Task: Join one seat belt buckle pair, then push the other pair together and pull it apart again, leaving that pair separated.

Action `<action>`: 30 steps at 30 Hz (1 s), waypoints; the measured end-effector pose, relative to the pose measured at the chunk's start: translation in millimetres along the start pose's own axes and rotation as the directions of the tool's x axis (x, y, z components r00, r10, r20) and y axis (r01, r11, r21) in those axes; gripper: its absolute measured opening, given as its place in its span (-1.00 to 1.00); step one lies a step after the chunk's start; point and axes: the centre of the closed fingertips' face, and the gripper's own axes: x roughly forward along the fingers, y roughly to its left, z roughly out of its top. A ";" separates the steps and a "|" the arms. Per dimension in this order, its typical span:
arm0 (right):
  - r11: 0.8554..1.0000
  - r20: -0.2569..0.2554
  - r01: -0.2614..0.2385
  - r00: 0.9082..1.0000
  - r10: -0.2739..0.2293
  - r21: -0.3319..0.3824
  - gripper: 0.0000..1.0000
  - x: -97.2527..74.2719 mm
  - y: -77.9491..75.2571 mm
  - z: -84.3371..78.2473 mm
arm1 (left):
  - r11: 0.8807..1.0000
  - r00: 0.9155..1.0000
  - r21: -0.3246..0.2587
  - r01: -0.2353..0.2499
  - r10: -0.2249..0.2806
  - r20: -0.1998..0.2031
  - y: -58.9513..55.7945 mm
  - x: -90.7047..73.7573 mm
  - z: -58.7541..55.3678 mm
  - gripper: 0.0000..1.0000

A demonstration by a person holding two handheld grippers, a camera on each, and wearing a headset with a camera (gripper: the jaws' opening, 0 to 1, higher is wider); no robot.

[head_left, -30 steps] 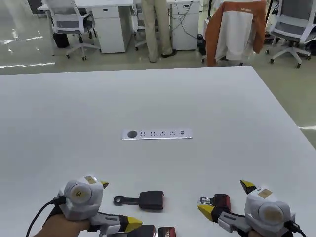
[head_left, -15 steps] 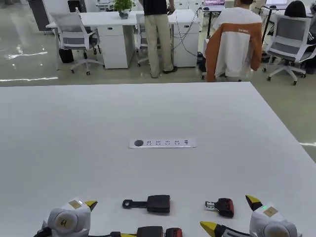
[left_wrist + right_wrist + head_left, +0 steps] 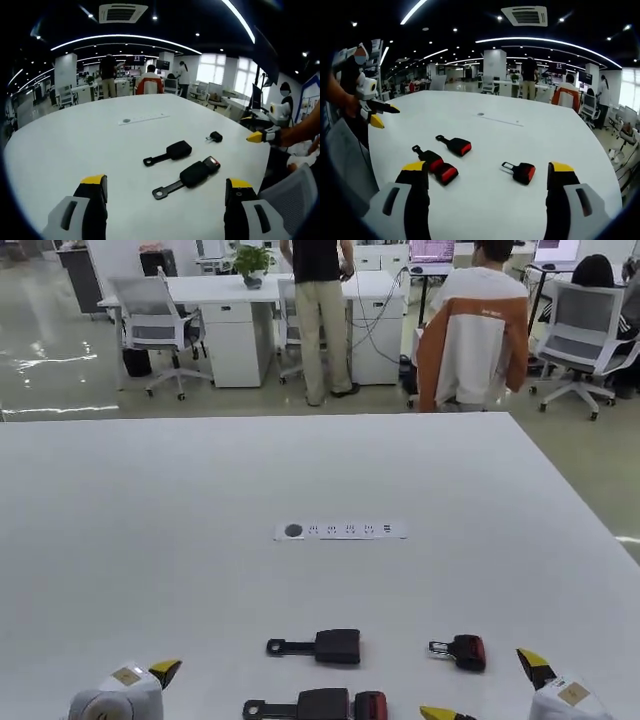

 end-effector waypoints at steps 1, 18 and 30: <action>1.000 -0.001 0.003 1.000 -0.003 -0.003 0.98 -2.6 2.9 -0.6 | 1.000 1.000 -0.002 0.001 -0.001 0.000 -0.6 -1.8 -1.4 1.00; 1.000 0.018 0.017 1.000 -0.017 -0.024 0.99 -17.0 18.3 -3.8 | 0.999 0.999 0.030 0.026 -0.027 0.047 1.5 -21.7 -2.1 1.00; 1.000 -0.004 0.013 1.000 -0.013 0.004 0.99 -25.3 20.2 -18.6 | 0.999 0.999 0.033 0.025 -0.027 0.040 0.8 -28.7 -6.0 1.00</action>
